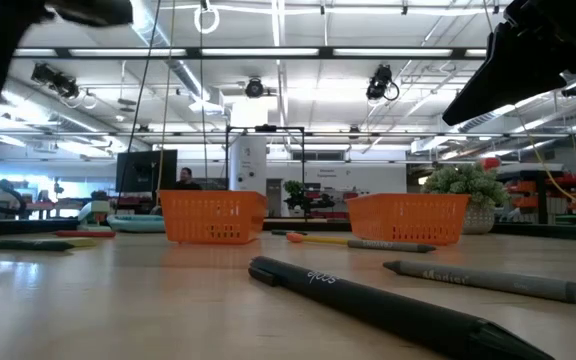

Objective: Sort crayons/erasers/pens/pencils in bins
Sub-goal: Put the white pencil into the bottom left orange bin

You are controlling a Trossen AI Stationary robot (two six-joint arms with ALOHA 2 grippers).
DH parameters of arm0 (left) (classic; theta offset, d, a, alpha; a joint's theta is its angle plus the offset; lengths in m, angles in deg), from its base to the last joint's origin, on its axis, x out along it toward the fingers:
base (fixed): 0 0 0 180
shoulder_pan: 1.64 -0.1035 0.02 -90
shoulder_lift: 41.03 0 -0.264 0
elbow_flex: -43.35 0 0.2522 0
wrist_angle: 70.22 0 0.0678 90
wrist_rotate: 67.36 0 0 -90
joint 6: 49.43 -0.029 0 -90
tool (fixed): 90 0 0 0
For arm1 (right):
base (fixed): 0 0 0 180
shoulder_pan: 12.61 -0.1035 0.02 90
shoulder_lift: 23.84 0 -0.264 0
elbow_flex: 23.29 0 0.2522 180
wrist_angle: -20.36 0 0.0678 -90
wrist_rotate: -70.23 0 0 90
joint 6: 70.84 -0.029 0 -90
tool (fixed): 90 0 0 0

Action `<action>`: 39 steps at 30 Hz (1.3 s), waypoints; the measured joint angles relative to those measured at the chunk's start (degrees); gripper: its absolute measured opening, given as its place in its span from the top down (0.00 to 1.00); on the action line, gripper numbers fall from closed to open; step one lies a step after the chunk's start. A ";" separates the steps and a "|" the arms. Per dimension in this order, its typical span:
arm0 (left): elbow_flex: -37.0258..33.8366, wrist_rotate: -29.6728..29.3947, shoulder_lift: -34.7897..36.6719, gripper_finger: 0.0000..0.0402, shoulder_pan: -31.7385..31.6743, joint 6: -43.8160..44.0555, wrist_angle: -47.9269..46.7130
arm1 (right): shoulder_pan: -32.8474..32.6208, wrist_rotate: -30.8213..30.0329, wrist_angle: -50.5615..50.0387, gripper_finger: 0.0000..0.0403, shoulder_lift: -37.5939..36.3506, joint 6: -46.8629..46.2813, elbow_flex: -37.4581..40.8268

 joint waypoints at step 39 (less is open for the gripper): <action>4.66 6.91 -11.06 0.98 16.81 16.60 1.16 | -0.02 0.05 0.04 0.68 0.00 -0.13 0.00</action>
